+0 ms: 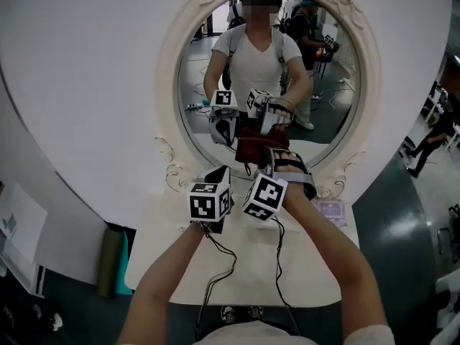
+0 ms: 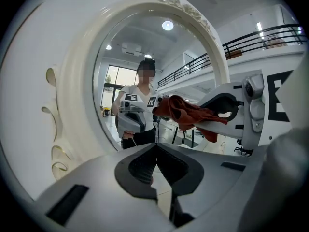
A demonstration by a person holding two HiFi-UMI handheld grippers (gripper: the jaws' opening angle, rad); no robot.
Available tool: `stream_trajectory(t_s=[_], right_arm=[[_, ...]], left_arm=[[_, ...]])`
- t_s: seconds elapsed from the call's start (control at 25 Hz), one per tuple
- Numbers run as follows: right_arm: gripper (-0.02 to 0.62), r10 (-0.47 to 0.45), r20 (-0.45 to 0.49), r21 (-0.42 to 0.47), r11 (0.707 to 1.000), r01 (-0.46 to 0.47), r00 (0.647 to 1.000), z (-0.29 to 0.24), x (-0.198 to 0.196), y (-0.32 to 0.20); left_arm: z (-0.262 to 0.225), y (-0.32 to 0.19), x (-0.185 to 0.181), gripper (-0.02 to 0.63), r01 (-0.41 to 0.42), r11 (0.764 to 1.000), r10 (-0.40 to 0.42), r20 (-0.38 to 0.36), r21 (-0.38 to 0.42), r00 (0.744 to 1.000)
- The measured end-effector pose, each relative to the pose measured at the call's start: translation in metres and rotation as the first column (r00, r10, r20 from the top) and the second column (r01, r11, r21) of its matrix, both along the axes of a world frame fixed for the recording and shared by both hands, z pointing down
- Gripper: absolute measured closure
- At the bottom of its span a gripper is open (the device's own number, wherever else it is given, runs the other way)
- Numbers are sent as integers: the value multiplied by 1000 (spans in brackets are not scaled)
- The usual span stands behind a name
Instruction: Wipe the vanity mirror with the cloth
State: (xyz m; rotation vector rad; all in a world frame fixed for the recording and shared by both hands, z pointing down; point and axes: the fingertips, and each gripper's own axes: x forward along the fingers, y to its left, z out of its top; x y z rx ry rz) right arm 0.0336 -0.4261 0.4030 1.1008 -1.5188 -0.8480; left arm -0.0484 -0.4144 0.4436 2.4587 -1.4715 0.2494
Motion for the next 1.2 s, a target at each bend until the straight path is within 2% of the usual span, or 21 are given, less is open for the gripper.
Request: stream_trajectory(t_s=[0.24,0.56,0.92,1.2], right_arm=[[535,-10,12,-98,995,11,1000,51,-3,4],[535,-26,19,-167,986,29,999,104,-7,4],[535,-27,31,-252,967,34,999,144,-9,5],[535,-39,61,-280,959,54,997,146,-10,8]], left_arm=[[38,5,2,595,-12,998,12,7,-59,1000],[79,10,4,595,-23,990,20,-25,-138,1000],[100,12,3,595,-13,985,12,-8,-170,1000],[99,12,0,595,1,986,-1,3,-164,1000]])
